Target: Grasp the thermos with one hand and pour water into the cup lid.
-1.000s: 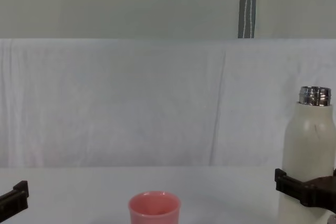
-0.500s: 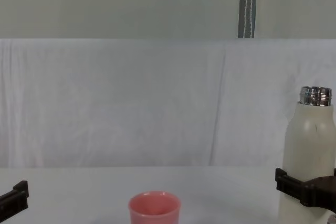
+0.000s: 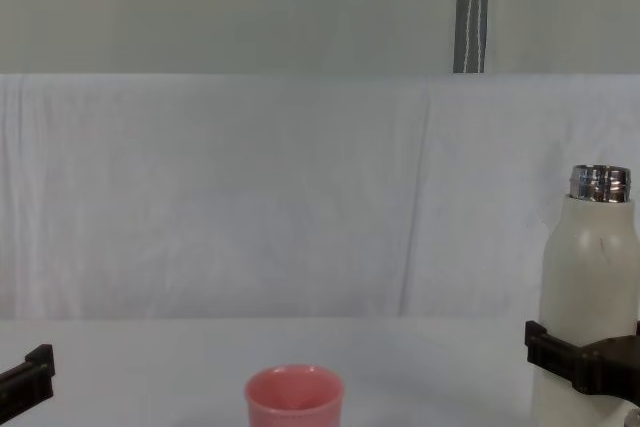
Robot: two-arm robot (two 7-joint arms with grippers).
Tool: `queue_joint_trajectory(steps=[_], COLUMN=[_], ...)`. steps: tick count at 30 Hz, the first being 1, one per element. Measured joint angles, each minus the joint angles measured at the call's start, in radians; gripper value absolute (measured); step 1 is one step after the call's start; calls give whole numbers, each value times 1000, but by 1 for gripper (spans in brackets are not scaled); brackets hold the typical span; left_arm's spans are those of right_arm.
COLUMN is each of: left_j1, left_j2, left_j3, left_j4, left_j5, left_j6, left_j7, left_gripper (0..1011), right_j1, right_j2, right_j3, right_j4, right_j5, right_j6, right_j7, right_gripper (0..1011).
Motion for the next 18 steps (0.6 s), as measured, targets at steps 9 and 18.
queue_joint_trajectory(steps=[9,18], left_j1=[0,0], left_j2=[0,0], left_j3=[0,0], left_j4=[0,0], left_j5=[0,0], left_j6=[0,0], left_j7=[0,0], left_gripper=[1001,1001], right_j1=[-9,-2], right_j2=[18,35], right_j3=[-11,-19], right_j4=[-42,-79], right_j5=[-25,-54], right_j6=[10,33], right_j7=[-2,-6], right_gripper=[962,962])
